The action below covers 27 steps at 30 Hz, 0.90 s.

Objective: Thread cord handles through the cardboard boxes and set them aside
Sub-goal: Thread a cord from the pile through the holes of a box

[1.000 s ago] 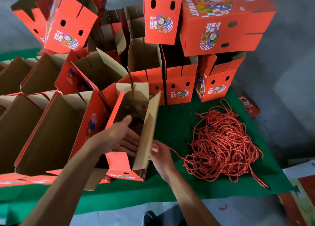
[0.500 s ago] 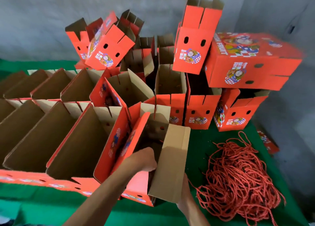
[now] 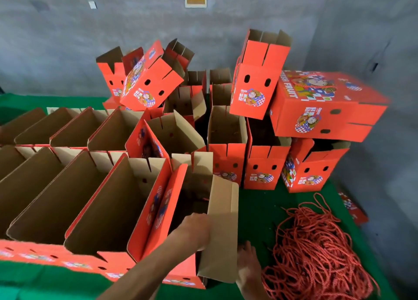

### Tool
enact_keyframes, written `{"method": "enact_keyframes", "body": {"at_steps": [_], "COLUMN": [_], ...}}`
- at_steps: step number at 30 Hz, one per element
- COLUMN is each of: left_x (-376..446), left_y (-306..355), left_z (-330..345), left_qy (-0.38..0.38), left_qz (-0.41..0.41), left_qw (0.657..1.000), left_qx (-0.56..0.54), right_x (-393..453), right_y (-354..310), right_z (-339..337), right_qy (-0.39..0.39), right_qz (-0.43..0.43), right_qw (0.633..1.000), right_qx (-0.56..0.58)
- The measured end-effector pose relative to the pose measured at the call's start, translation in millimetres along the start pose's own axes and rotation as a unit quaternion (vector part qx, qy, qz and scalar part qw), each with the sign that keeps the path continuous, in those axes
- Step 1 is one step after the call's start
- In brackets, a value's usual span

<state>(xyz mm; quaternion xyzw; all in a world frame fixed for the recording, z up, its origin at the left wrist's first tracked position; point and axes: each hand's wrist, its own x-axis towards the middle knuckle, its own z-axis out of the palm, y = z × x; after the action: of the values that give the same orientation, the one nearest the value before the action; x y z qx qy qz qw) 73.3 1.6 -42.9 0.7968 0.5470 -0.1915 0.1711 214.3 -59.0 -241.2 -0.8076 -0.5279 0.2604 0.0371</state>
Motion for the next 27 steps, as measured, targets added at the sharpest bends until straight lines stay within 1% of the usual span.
{"method": "enact_keyframes", "body": {"at_steps": [2, 4, 7, 10, 11, 12, 14, 16, 18, 20, 22, 23, 24, 27], "left_x": [0.2, 4.0, 13.8, 12.5, 10.8, 9.8, 9.5, 10.7, 14.2, 18.6, 21.4, 22.1, 21.8, 17.4], "left_y": [-2.6, -8.3, -18.9, -40.2, -50.6, -61.2, -80.1, -89.8, -90.7, -86.6, -81.2, -78.6, -74.9, -59.1], "left_z": [-1.2, -7.4, -16.5, -36.0, -46.1, -56.2, -71.1, -78.1, -81.6, -87.9, -96.6, -100.5, -104.6, -115.7], "left_qy": [0.007, 0.035, 0.078, 0.144, 0.169, 0.188, 0.193, 0.171, 0.158, 0.166, 0.177, 0.179, 0.18, 0.189], "left_qz": [0.003, 0.005, 0.025, 0.124, 0.164, 0.198, 0.221, 0.219, 0.236, 0.256, 0.273, 0.284, 0.298, 0.334], "left_qw": [1.0, 0.999, 0.997, 0.981, 0.972, 0.961, 0.94, 0.934, 0.928, 0.92, 0.916, 0.917, 0.919, 0.921], "left_qx": [-0.008, -0.012, -0.014, -0.047, -0.022, 0.043, 0.175, 0.225, 0.242, 0.247, 0.236, 0.215, 0.183, 0.067], "right_x": [2.8, 3.1, -1.1, -2.2, -2.5, -2.6, -3.0, -1.8, -1.5, -4.2, -8.4, -10.5, -12.0, -19.4], "right_y": [2.4, 2.4, 1.5, 4.0, 3.9, 3.4, 1.3, -0.7, -4.4, -4.7, 3.9, 12.7, 24.1, 63.4], "right_z": [2.0, 1.8, -2.1, -5.1, -6.3, -7.6, -11.7, -17.4, -26.8, -43.2, -66.3, -77.6, -88.2, -112.9], "right_qy": [-0.005, -0.008, 0.011, 0.033, 0.04, 0.044, 0.052, 0.073, 0.094, 0.12, 0.149, 0.16, 0.176, 0.218], "right_qz": [0.009, 0.015, 0.008, -0.005, -0.005, 0.001, 0.017, 0.014, 0.0, -0.009, -0.002, 0.018, 0.042, 0.112], "right_qw": [1.0, 1.0, 0.999, 0.998, 0.998, 0.998, 0.999, 0.996, 0.983, 0.952, 0.905, 0.875, 0.837, 0.698], "right_qx": [-0.001, -0.017, -0.045, -0.054, -0.048, -0.035, -0.003, 0.057, 0.156, 0.281, 0.4, 0.457, 0.517, 0.673]}}
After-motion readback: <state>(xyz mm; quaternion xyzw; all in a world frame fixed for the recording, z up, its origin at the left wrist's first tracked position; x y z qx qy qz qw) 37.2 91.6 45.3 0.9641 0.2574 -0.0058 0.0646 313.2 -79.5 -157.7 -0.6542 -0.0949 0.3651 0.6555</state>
